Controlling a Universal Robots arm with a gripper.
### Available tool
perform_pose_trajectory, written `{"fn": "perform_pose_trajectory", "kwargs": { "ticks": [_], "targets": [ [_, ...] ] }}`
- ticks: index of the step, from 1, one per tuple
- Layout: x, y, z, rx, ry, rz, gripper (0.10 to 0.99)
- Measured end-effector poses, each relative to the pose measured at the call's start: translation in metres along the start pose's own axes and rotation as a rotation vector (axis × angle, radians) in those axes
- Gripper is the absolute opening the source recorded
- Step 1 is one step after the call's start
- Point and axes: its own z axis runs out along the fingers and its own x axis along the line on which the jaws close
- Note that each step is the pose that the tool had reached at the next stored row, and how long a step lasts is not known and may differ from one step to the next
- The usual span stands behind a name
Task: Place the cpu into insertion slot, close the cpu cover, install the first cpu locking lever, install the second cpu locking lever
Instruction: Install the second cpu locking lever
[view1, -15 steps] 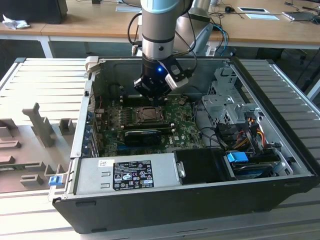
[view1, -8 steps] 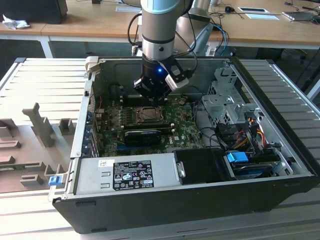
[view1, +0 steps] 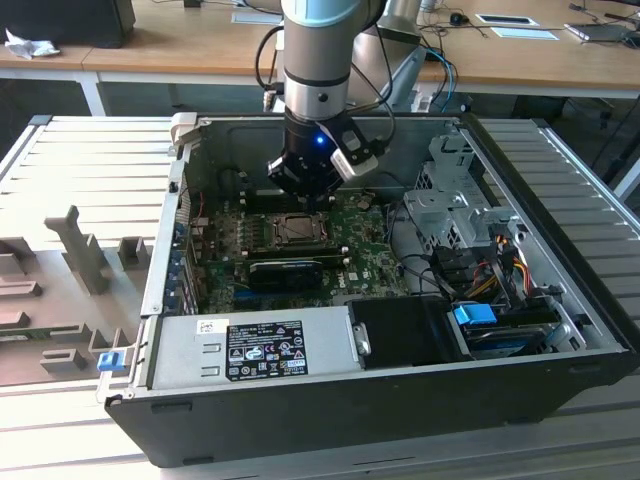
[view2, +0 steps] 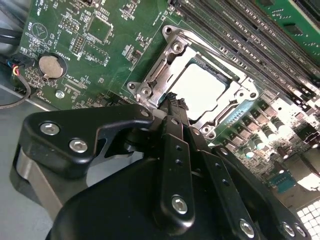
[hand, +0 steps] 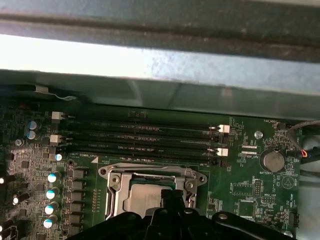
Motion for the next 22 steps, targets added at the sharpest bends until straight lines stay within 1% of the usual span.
{"fn": "perform_pose_trajectory", "kwargs": {
  "ticks": [2,5,9,13,17,20,22],
  "targets": [
    [0.0004,-0.0047,-0.0001,0.000,-0.0001,0.000,0.106],
    [0.0004,-0.0051,-0.0038,0.000,0.0000,0.000,0.106],
    [0.0006,-0.0070,-0.0042,0.000,0.0000,0.000,0.106],
    [0.0009,-0.0115,-0.0043,0.000,0.0000,0.000,0.106],
    [0.0015,-0.0176,-0.0045,0.000,0.0000,0.000,0.106],
    [0.0017,-0.0199,-0.0045,0.000,0.0000,0.000,0.106],
    [0.0037,-0.0283,-0.0041,-0.003,0.0000,0.000,0.106]
  ]
}}
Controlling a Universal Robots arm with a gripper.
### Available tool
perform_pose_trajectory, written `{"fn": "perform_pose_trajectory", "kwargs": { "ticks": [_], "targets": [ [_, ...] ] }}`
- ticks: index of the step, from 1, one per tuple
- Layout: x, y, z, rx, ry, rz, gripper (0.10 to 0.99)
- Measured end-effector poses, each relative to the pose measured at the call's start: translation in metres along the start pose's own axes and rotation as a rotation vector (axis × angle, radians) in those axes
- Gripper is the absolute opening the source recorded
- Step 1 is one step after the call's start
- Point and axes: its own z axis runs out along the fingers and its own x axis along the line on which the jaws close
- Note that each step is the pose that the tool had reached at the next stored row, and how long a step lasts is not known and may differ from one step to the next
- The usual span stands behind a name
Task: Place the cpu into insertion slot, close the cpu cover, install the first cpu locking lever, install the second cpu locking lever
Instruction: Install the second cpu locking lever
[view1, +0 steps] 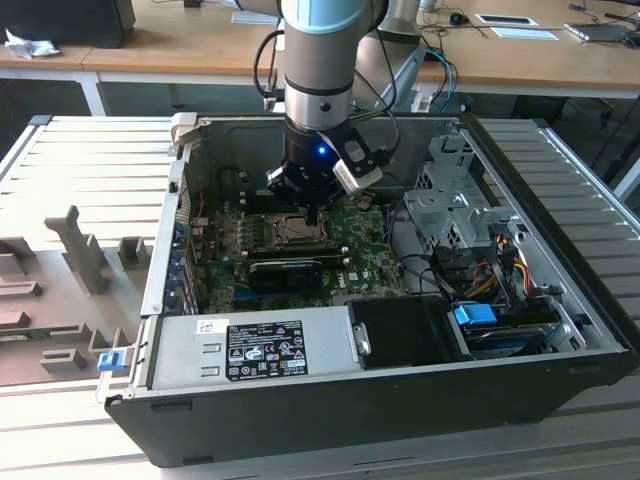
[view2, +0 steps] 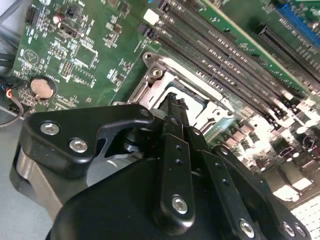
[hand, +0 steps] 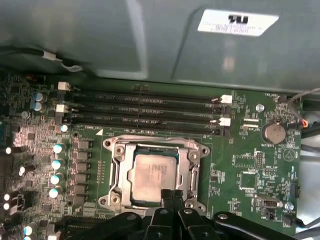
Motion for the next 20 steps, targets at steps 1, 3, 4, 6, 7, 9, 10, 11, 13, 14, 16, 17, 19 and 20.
{"fn": "perform_pose_trajectory", "kwargs": {
  "ticks": [1,3,4,6,7,9,10,11,13,14,16,17,19,20],
  "targets": [
    [0.0002,-0.0026,0.0001,0.000,0.0013,0.000,0.106],
    [0.0005,-0.0055,-0.0003,0.000,0.0019,0.000,0.106],
    [0.0004,-0.0060,-0.0027,-0.002,0.0020,0.000,0.106],
    [0.0006,-0.0079,-0.0055,-0.004,0.0019,0.000,0.106],
    [0.0007,-0.0092,-0.0055,-0.004,0.0020,0.000,0.106],
    [0.0009,-0.0116,-0.0056,-0.004,0.0020,0.000,0.106],
    [0.0010,-0.0127,-0.0057,-0.004,0.0020,0.000,0.106],
    [0.0012,-0.0140,-0.0057,-0.004,0.0020,0.000,0.106],
    [0.0013,-0.0160,-0.0058,-0.004,0.0019,0.000,0.106],
    [0.0014,-0.0169,-0.0059,-0.004,0.0020,0.000,0.106],
    [0.0017,-0.0197,-0.0060,-0.004,0.0020,0.000,0.106],
    [0.0019,-0.0212,-0.0061,-0.004,0.0020,0.000,0.106],
    [0.0023,-0.0243,-0.0062,-0.004,0.0020,0.000,0.106],
    [0.0025,-0.0257,-0.0063,-0.004,0.0024,0.000,0.106]
  ]
}}
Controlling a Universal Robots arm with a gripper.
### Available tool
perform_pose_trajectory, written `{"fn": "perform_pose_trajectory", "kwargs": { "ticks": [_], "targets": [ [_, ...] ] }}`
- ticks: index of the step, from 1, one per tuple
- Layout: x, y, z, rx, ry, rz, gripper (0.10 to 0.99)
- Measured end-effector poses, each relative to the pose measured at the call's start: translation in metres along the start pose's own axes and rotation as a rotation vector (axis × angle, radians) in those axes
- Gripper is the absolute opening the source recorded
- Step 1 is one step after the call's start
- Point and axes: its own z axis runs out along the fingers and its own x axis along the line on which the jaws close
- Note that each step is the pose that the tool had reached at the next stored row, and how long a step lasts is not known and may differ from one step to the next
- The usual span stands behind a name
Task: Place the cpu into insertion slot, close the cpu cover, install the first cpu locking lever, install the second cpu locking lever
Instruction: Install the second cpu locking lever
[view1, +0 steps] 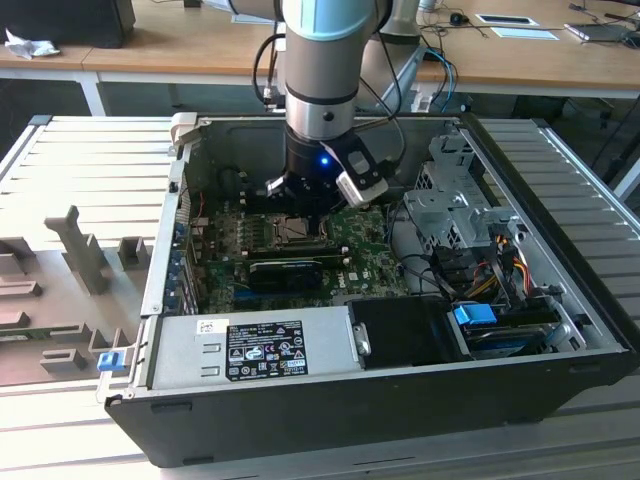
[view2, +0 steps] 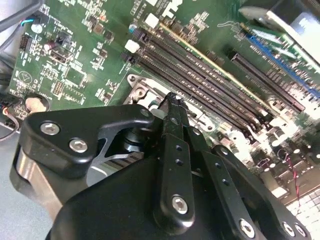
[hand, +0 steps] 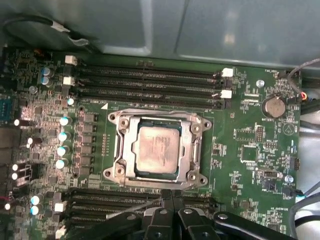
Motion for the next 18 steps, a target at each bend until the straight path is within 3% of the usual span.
{"fn": "perform_pose_trajectory", "kwargs": {
  "ticks": [2,3,4,5,6,8,9,18],
  "targets": [
    [0.0007,-0.0048,-0.0002,-0.004,0.0043,0.000,0.106],
    [0.0016,-0.0065,-0.0001,-0.016,0.0032,0.000,0.106],
    [0.0027,-0.0086,-0.0002,-0.046,0.0006,0.001,0.106],
    [0.0029,-0.0094,-0.0002,-0.063,-0.0010,0.001,0.106],
    [0.0033,-0.0104,-0.0003,-0.093,-0.0035,0.002,0.106],
    [0.0069,-0.0181,0.0010,-0.129,-0.0067,0.003,0.106],
    [0.0130,-0.0200,0.0014,-0.144,-0.0079,0.003,0.106],
    [0.0365,-0.0305,0.0013,-0.159,-0.0092,0.003,0.106]
  ]
}}
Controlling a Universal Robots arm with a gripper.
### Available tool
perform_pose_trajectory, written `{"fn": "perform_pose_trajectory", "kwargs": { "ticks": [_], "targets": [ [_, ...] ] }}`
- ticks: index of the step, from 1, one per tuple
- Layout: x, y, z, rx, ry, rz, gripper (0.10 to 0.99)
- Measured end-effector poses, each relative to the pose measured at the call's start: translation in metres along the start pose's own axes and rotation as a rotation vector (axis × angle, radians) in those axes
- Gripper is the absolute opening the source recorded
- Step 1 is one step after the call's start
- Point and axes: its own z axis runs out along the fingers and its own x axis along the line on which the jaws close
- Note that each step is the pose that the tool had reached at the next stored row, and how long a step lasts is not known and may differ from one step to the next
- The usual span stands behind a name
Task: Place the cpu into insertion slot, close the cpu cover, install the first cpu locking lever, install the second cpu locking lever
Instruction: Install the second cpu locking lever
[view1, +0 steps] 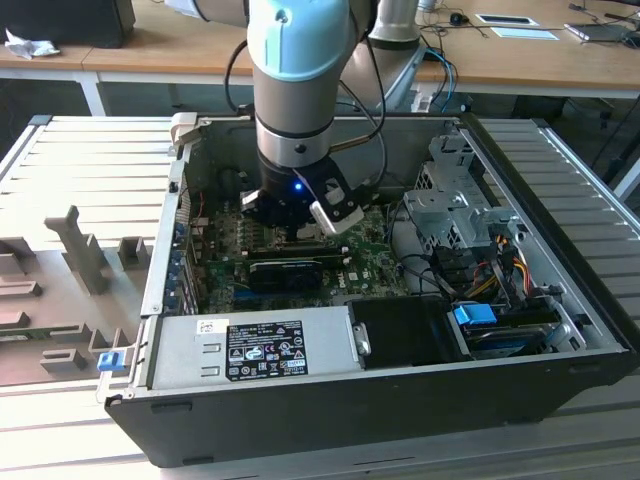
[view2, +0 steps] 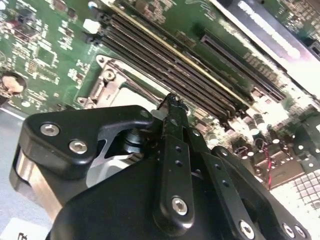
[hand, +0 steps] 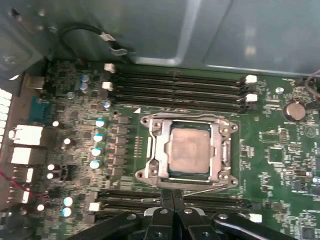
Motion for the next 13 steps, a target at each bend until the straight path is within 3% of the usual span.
{"fn": "perform_pose_trajectory", "kwargs": {
  "ticks": [6,11,13],
  "targets": [
    [0.0092,-0.0018,0.0076,-0.015,0.0020,-0.015,0.106],
    [0.0117,-0.0045,0.0217,-0.019,0.0055,-0.033,0.106],
    [0.0137,-0.0049,0.0235,-0.034,0.0045,-0.035,0.106]
  ]
}}
